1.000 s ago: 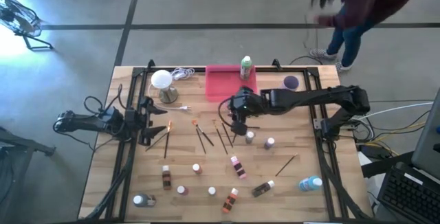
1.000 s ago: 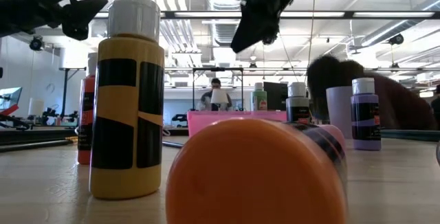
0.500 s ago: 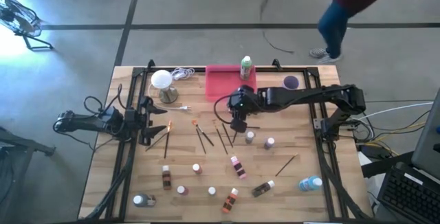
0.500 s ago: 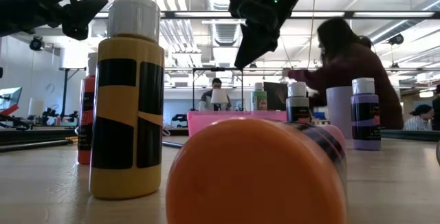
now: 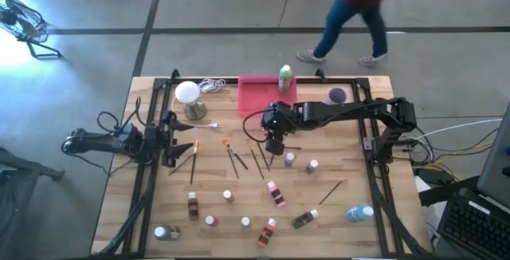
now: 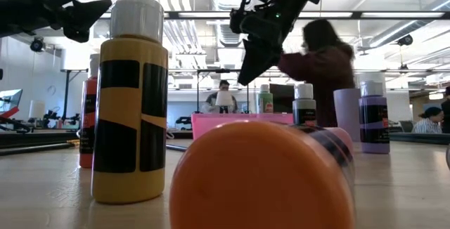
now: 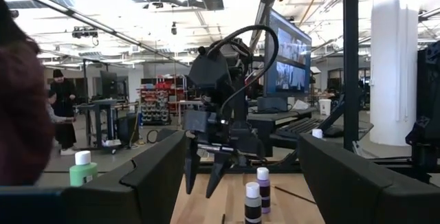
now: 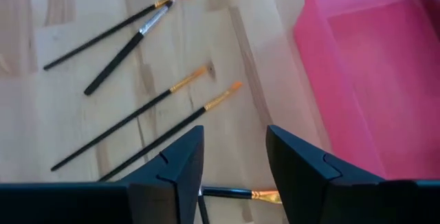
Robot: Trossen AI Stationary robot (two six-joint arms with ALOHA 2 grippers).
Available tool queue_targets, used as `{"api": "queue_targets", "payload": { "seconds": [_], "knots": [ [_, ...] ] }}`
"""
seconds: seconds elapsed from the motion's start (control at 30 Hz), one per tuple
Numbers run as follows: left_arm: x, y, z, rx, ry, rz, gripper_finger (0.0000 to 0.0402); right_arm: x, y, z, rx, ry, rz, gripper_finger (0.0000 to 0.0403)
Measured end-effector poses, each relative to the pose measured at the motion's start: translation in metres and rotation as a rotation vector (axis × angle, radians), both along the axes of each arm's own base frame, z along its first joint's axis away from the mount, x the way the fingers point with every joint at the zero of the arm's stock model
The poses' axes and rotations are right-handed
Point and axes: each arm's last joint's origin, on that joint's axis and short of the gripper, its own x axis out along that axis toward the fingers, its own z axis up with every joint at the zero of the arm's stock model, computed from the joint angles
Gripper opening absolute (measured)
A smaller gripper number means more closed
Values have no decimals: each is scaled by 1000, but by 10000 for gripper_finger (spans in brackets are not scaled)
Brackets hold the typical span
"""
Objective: Pick & Place Paint Supplies
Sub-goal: Put the black silver paint brush into the violet cup
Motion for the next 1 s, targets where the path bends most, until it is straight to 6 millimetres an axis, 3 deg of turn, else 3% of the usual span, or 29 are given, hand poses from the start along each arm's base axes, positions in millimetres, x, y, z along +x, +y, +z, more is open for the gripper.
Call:
{"api": "queue_targets", "payload": {
  "seconds": [1.0],
  "knots": [
    [0, 0, -1, 16, 15, 18, 282, 20, 3, -70, 94, 165, 48, 86]
  ]
}}
